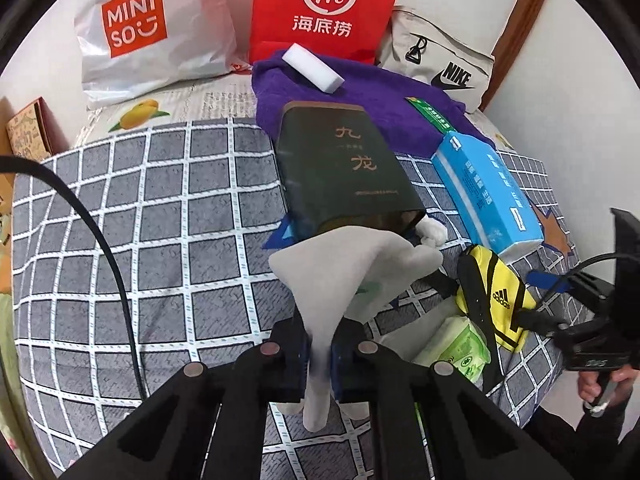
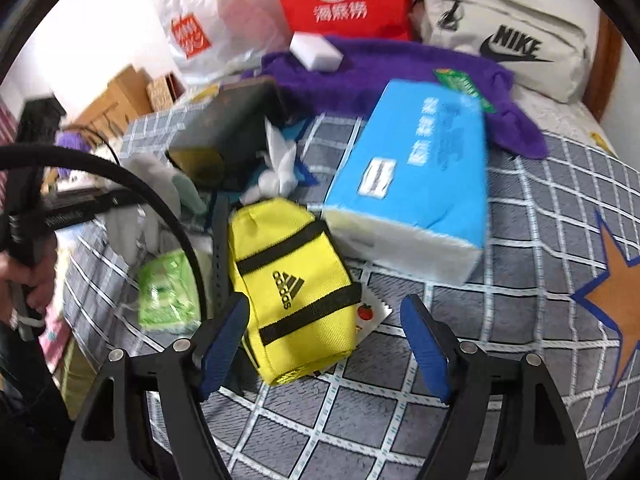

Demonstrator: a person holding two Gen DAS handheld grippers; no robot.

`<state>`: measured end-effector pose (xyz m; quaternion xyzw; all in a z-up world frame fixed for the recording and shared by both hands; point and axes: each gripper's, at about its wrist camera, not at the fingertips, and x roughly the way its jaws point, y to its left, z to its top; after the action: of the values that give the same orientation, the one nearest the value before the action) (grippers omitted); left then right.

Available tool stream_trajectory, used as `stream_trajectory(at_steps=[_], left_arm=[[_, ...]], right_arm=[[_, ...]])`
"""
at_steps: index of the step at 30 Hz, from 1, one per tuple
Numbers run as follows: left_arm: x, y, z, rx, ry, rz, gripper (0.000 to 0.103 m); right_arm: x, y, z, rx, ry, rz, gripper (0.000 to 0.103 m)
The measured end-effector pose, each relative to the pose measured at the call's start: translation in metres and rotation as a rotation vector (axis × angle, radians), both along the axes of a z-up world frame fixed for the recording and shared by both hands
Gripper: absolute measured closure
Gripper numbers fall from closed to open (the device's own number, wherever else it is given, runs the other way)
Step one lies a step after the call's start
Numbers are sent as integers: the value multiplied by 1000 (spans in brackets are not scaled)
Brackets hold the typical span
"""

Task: Organize soft objects
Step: 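Grasp the white glove with the left tool while the right tool grasps the yellow adidas pouch, then lift the glove and pouch and carry both toward the purple towel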

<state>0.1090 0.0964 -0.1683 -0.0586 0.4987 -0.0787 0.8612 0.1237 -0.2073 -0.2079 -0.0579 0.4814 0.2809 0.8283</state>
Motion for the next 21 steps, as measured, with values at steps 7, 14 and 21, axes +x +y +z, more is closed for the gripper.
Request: stream_trajectory(at_steps=[7, 14, 21], left_arm=[[2, -4, -10, -12, 24, -16, 94], [0, -6, -16, -19, 34, -18, 94], [-3, -6, -14, -29, 22, -17, 94]], right_arm=[[-1, 18, -17, -17, 29, 59, 32], [-17, -9, 1, 34, -14, 44, 83], [-29, -25, 23, 4, -101, 4, 90]])
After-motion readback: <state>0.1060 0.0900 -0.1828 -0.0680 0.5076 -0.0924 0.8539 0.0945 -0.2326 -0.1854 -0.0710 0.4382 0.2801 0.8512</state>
